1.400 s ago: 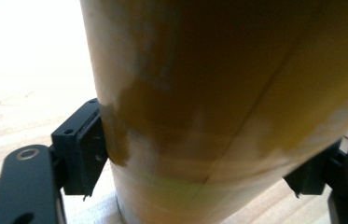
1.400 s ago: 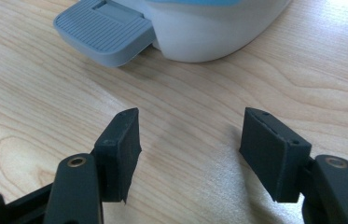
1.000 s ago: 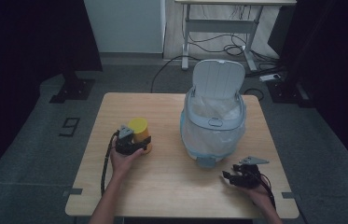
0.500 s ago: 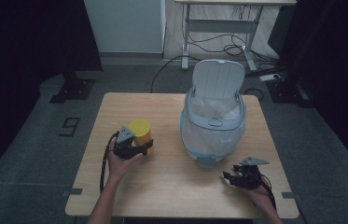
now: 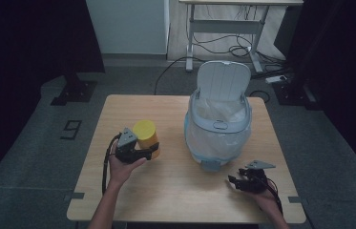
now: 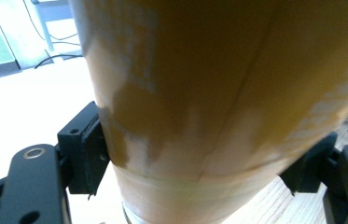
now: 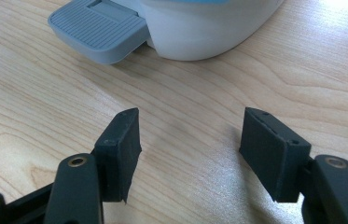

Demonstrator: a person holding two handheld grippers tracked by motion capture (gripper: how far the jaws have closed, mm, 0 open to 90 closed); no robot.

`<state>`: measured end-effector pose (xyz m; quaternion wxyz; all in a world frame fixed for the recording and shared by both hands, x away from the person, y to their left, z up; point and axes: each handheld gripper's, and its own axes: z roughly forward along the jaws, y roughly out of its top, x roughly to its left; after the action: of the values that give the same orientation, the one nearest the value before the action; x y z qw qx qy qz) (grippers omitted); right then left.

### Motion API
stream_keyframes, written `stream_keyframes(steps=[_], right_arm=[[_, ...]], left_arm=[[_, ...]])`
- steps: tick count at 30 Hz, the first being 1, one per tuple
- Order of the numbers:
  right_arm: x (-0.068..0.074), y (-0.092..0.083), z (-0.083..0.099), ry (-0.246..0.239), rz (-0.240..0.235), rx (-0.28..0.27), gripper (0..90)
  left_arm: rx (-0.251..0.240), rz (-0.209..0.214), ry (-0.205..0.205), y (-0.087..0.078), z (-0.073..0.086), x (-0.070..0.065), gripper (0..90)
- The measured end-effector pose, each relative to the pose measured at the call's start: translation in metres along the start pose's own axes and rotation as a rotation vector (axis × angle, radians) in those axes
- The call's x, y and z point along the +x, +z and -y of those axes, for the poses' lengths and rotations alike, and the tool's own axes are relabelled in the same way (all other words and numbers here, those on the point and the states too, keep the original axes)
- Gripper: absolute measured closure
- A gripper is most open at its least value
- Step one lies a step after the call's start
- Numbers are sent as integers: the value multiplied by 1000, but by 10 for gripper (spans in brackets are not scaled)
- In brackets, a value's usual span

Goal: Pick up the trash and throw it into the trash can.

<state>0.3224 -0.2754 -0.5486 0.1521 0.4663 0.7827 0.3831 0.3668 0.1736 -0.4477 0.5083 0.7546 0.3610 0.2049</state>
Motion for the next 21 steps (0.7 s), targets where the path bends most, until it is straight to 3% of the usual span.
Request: stream_keyframes(steps=[14,21], right_arm=[[-2,-1,0,11,-3,-3,372],[-3,0,0,12,0,-8,372]], left_arm=[[-40,39,5,-10,-21,-11,230],[-66,67,19,-12,-42,-20,231]])
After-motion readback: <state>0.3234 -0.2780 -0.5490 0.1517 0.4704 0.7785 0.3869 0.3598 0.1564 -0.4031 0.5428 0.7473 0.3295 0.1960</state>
